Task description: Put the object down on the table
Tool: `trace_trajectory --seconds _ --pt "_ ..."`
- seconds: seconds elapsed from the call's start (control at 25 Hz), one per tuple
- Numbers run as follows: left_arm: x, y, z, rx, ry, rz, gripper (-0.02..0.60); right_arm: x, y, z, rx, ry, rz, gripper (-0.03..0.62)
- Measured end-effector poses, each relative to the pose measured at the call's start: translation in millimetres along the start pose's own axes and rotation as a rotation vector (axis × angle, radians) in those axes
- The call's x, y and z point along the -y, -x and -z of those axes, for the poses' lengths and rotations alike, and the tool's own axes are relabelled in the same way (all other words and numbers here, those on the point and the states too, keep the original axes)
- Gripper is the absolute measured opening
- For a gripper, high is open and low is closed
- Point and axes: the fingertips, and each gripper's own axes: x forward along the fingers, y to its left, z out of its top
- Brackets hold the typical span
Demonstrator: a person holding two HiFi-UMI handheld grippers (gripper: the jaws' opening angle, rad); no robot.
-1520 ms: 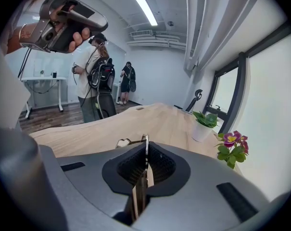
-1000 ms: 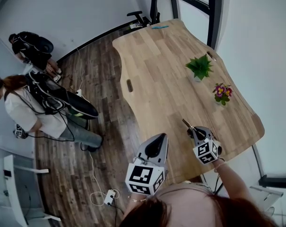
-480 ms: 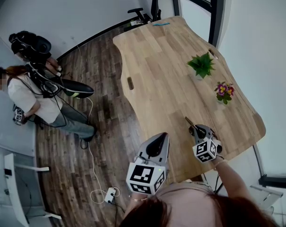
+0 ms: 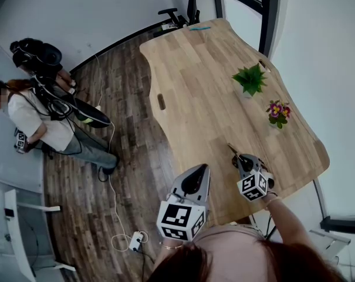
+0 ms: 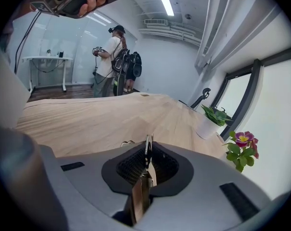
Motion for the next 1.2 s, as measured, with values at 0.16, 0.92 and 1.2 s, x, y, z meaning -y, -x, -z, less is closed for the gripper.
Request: trace_trajectory --seconds 0.16,0.92,1.2 --pt "1 0 -1 0.000 -0.002 0.002 0.002 -5 -1 0 -0.004 -0.003 -0.022 0.005" --pt "4 -1 0 -0.004 -0.004 0.001 0.002 -21 -7 8 -0.035 -0.061 -0.102 0.065" --pt "5 2 -2 0.003 -0.009 -0.005 0.002 -26 -9 11 -0.047 -0.099 -0.130 0.106"
